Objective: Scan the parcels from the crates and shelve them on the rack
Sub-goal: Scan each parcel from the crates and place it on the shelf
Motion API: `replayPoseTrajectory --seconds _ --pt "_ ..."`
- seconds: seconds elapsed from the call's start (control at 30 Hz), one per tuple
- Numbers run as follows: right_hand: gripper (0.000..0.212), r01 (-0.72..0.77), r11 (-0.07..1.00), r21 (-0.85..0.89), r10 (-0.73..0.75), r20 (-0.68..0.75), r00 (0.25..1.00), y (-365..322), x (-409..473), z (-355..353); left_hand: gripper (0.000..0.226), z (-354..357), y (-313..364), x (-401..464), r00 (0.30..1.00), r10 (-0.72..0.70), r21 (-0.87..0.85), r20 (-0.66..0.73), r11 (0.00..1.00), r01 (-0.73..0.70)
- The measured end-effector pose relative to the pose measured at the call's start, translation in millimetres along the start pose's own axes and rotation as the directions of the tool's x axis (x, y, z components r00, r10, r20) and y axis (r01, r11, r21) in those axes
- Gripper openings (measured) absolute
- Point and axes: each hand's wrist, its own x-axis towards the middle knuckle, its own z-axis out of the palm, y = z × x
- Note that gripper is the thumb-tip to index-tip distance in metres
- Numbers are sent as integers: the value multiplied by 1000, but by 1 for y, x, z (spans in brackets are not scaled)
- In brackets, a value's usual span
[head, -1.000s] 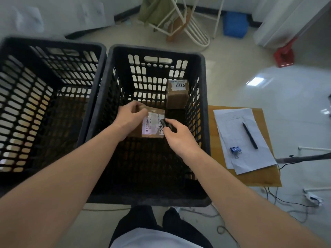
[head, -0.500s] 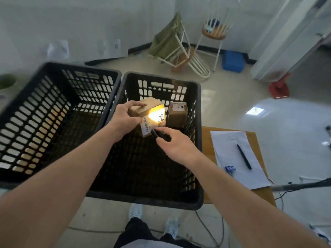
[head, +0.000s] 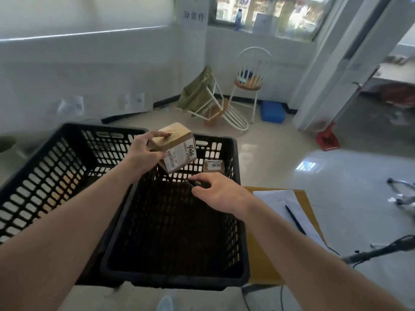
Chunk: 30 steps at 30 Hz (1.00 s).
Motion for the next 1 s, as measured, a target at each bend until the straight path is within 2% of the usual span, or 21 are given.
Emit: replayPoseTrajectory --seconds 0.13,0.23,0.37,0.53,0.63,0.77,0.87,1.0 --pt "41 29 999 44 -25 -93 995 -10 2 -1 61 -4 8 3 1000 24 -26 9 999 -24" --pt "43 56 995 83 -34 -246 969 -19 9 1 72 -10 17 5 999 14 -66 47 998 -11" --pt "46 100 982 160 -13 -471 882 -37 19 8 91 -22 29 6 994 -34 -180 102 982 52" --pt "49 183 963 197 -12 -649 760 -59 30 17 95 -47 40 -2 981 -53 -231 186 968 96" --pt "50 232 953 197 -48 -655 754 -68 34 18 99 -65 48 -18 982 -72 -229 177 967 113" --pt "48 357 915 190 -169 -621 765 -78 35 23 89 -84 61 -54 992 -85 -162 97 982 100" --pt "47 451 874 181 -279 -573 770 -84 33 29 85 -94 68 -90 994 -105 -99 1 990 105" --pt "48 540 818 197 -421 -435 796 -95 17 40 79 -103 76 -153 980 -125 -49 -157 992 119"
